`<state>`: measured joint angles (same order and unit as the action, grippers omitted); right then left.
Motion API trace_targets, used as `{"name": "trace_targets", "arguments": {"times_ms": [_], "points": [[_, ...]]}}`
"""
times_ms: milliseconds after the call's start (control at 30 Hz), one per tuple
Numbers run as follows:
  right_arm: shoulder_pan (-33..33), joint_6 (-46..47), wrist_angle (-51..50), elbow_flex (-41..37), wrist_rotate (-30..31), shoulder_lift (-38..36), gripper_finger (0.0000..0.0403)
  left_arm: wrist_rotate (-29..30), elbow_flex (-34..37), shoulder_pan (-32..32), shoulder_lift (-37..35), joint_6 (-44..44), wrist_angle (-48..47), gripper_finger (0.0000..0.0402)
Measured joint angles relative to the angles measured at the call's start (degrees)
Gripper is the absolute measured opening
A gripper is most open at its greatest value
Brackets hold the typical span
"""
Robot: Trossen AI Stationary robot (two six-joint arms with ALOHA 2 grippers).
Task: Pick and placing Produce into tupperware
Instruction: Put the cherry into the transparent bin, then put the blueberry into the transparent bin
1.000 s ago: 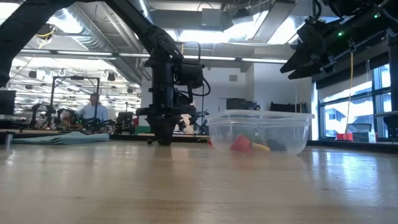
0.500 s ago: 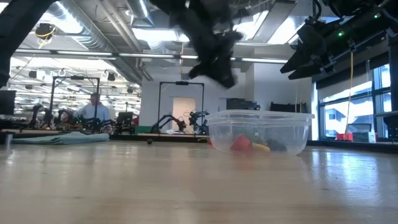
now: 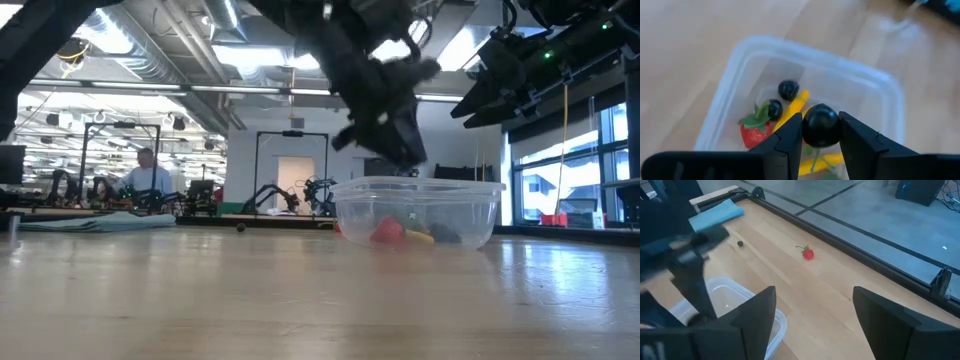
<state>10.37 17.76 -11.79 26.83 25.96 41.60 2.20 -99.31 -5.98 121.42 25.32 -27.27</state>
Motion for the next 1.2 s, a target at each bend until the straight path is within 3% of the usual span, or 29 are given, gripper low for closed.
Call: {"name": "trace_targets", "arguments": {"times_ms": [300,467,600,767,1000,1200], "points": [[0.0,0.1,0.0,0.0,0.0,0.0,0.0266,0.0,0.0,-0.4,3.6,0.0,0.0,0.0115],[0.0,0.2,-0.1,0.0,0.0,0.0,0.0266,-0.4,0.0,-0.6,3.6,0.0,0.0,0.0140],[0.0,0.2,-0.1,0.0,0.0,0.0,0.0266,-4.4,0.0,-1.5,3.6,1.5,0.0,0.0160],[0.0,0.2,-0.1,0.0,0.0,0.0,0.0266,-6.4,0.0,-2.3,3.1,1.4,-0.3,0.0216],[0.0,0.1,-0.1,0.0,0.0,0.0,0.0266,-7.2,0.0,-4.8,-3.4,-1.6,-2.6,0.0303],[0.0,0.2,-0.3,0.0,0.0,0.0,0.0266,-1.0,0.0,-7.6,-12.8,-7.8,-7.8,0.0323]]}}
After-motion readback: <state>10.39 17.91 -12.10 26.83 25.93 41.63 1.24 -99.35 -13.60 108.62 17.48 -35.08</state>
